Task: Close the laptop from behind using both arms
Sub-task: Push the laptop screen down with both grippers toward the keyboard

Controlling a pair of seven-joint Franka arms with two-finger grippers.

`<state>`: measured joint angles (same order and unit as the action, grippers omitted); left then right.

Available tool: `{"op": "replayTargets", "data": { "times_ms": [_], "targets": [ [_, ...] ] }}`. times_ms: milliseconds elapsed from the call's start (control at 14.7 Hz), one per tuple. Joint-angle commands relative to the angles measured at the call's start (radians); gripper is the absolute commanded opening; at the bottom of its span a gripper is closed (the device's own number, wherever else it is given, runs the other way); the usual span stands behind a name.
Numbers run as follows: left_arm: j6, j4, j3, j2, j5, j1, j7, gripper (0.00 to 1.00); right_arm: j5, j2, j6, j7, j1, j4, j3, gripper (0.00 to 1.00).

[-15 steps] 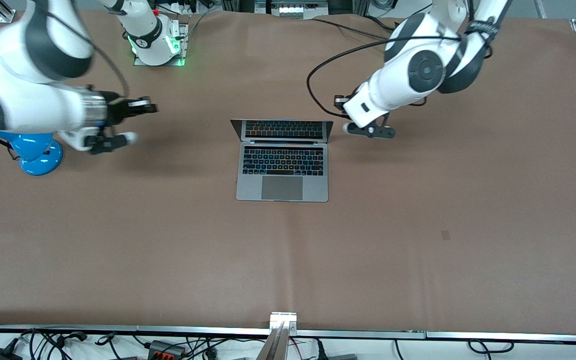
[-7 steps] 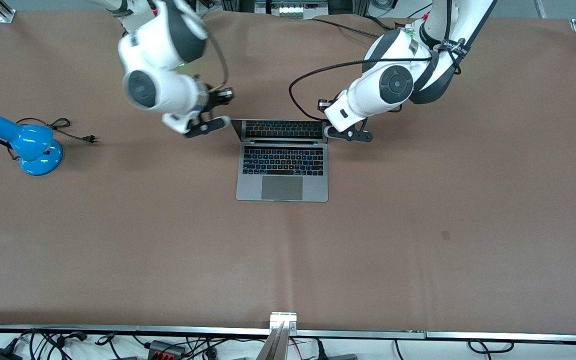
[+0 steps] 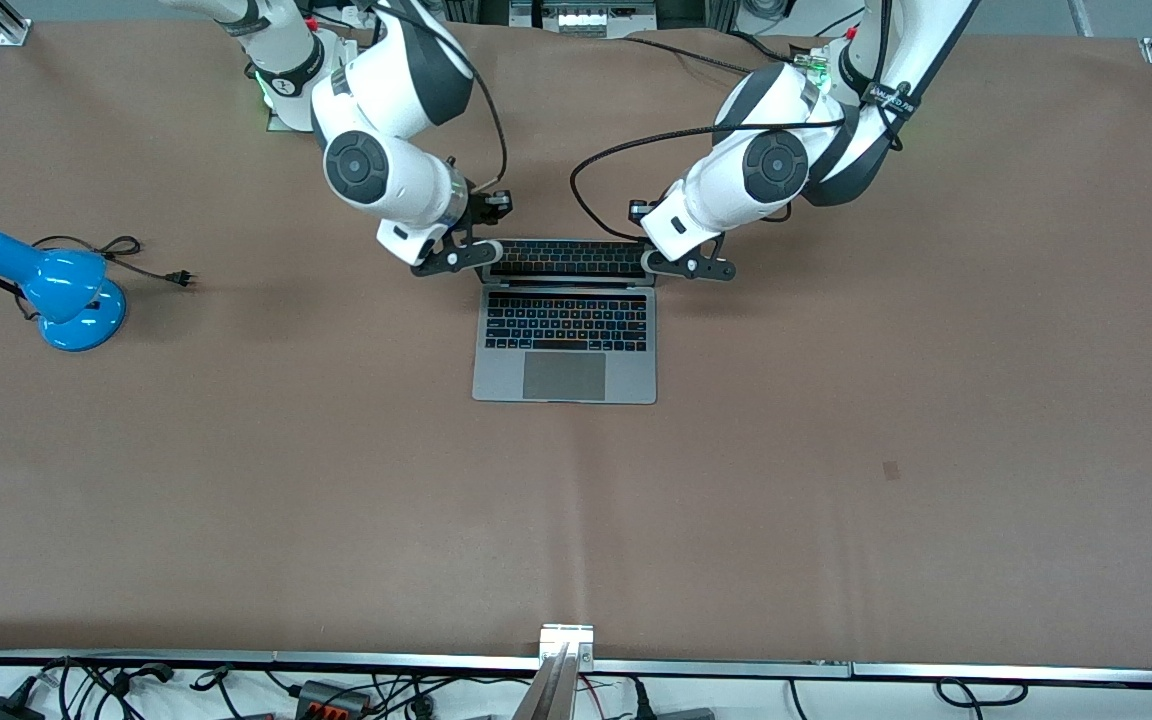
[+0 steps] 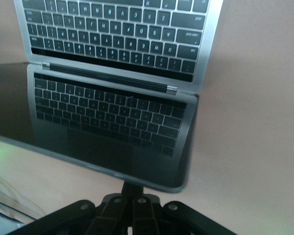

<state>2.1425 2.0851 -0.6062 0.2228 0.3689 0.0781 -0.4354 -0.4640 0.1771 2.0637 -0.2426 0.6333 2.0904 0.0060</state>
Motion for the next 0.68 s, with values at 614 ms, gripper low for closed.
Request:
{"op": "replayTargets", "data": {
  "times_ms": [614],
  "targets": [
    [0.106, -0.045, 0.006, 0.098, -0.047, 0.006, -0.014, 0.0, -0.005, 0.113, 0.053, -0.014, -0.067, -0.154, -0.003, 0.0]
  ]
}}
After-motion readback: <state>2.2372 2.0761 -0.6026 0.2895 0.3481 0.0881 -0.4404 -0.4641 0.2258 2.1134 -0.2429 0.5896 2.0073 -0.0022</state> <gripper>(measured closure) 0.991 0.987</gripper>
